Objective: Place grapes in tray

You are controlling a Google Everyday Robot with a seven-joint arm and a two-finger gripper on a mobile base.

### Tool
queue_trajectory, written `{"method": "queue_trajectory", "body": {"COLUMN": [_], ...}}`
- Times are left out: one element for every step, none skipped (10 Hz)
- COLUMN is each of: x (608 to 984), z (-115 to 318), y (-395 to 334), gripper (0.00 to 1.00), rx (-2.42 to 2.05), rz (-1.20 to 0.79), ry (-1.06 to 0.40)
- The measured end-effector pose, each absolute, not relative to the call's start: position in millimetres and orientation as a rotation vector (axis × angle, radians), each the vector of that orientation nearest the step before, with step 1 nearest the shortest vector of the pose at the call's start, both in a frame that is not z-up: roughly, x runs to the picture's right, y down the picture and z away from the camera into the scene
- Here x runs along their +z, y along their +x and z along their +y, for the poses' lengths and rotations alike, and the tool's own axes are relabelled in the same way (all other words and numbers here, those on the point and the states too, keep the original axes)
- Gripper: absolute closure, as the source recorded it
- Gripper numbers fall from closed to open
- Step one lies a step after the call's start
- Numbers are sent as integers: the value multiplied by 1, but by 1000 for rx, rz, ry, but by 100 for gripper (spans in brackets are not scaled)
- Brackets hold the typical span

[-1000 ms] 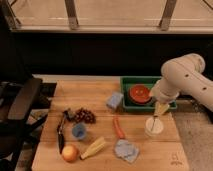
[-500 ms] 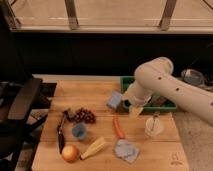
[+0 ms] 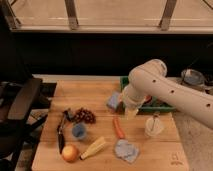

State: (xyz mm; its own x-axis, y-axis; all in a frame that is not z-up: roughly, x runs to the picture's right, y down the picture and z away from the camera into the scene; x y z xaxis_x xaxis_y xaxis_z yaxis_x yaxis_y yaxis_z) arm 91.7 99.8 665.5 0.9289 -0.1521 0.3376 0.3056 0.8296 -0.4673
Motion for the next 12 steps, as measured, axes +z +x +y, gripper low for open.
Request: {"method": "queue_trajectory", "body": {"x": [666,668,672,676,684,691,702,714,732,750,767,786], "z": [99,97,95,95,95,96,98,101,108,114,118,123], "y": [91,87,75,60,34,12,-11,-34,-57,-67,-75,-84], "gripper": [35,35,35,35,35,35,35,35,35,35,35,35], "rx": [-253,-253,-259,-265,-277,-289,-302,-316,-329,-338,-348,-359], "rz": [-304,-320,-340,-359,-384,-405,-426,-448,-479,-498,-514,-531], "ry": [-537,-533,-525,-518,-509,-506,-502,-498,-502,-509,-518,-529]}}
